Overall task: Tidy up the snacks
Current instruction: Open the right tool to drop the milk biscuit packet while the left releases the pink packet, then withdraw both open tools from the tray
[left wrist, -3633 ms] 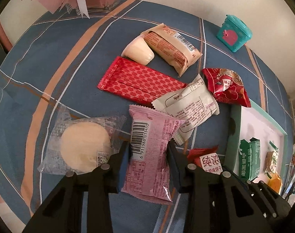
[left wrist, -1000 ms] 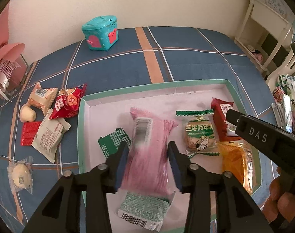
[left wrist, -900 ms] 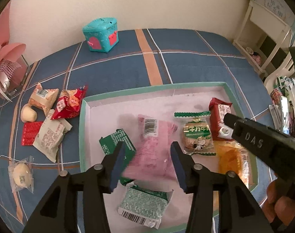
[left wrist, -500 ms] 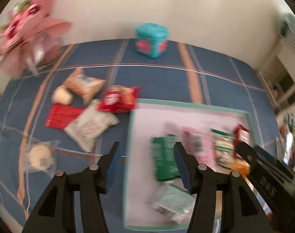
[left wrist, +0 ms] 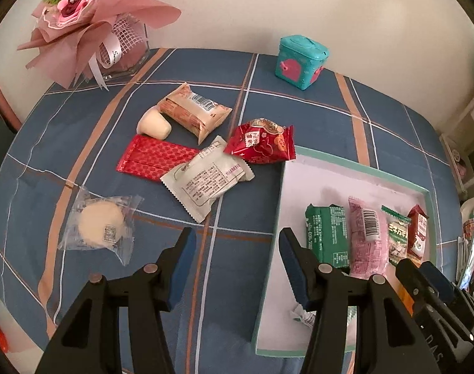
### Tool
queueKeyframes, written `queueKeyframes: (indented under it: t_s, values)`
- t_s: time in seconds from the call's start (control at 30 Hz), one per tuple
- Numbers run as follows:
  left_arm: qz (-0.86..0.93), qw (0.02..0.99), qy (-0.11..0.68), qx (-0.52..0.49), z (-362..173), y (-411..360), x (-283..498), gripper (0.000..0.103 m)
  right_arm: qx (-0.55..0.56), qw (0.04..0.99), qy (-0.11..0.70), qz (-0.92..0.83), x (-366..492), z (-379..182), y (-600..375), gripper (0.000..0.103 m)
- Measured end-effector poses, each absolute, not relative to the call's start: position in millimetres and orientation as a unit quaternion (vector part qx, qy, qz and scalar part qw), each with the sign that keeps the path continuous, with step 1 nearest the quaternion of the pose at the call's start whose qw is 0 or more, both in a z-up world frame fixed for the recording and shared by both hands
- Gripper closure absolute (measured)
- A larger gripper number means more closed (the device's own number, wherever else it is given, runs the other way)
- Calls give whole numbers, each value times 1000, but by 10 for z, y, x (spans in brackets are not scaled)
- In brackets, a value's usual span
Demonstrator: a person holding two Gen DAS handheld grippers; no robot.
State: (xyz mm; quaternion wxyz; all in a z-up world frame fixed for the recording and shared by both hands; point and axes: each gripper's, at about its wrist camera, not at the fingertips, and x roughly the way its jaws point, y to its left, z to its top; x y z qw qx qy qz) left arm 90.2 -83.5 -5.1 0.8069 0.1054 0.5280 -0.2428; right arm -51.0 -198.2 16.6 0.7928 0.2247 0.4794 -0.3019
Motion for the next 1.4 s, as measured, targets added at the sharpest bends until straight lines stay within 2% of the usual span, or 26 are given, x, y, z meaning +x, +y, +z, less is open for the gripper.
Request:
queueKeyframes:
  t_s: [0.1,0.13,0.17,0.2,0.23,0.4,0.5,0.63,1.03,1.4]
  values:
    - [-245,807,527,102,-38,-837,902,44,224,793,479,-304,-505,166,-1983,57]
    - [-245,807,527,101,-37,-833,907,37,225,792,478,-305,-503,163,-1987,56]
    - [-244,809,526,100,-40,-827,912,32,225,792,478,-305,-499,158,-1994,47]
    - [-243,810,524,102,-43,-825,921,22,226,791,479,-306,-494,150,-2002,40]
    - [-238,813,521,105,-45,-819,924,16,228,790,479,-308,-488,138,-2010,32]
    - [-219,822,513,115,-70,-783,958,13,225,785,491,-304,-424,54,-2002,21]
    - [-211,825,512,113,-91,-742,990,5,218,786,494,-301,-374,30,-1967,11]
    - [-206,826,514,103,-105,-682,1033,5,203,790,497,-296,-297,13,-1895,2]
    - [-194,826,523,76,-96,-417,1195,5,183,799,498,-283,-86,43,-1656,0]
    - [-150,838,523,50,17,148,1466,5,182,811,498,-247,213,67,-1237,0]
